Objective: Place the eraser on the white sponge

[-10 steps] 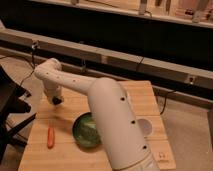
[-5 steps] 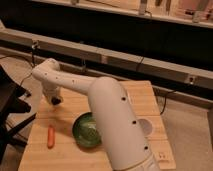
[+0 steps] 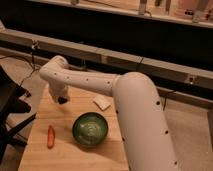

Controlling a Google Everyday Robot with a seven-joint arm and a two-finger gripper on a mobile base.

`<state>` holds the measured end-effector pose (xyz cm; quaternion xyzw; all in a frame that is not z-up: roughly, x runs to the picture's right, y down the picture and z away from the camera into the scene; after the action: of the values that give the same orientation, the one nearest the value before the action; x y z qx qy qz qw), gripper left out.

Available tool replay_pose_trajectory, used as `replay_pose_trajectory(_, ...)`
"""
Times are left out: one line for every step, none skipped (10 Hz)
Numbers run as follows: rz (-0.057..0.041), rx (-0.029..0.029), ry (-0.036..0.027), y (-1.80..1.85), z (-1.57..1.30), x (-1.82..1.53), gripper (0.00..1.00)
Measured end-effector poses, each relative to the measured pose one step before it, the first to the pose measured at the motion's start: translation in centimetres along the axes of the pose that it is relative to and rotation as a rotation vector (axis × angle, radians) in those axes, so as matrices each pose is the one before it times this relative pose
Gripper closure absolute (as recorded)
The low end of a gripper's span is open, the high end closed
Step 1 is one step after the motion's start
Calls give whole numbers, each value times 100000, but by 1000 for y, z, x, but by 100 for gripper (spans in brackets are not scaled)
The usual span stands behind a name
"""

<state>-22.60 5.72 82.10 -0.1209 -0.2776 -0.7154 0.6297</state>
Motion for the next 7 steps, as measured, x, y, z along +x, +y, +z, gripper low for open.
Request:
replay_pose_trajectory(1348,248,395,641,-383,-122,96)
replay_pose_trajectory(2373,623,346,934,-639,-158,96)
replay_pose_trajectory(2114,807,16,774,-548,-81,96)
replay_pose_trajectory(2571,323,591,1383,-670,136,96)
replay_pose_trajectory(1748,279,255,756,-320,71,96)
replay_pose_trajectory(2639,751,146,783,-531,-29,96)
replay_pose_trajectory(2367,630,129,640,-396,-24,96)
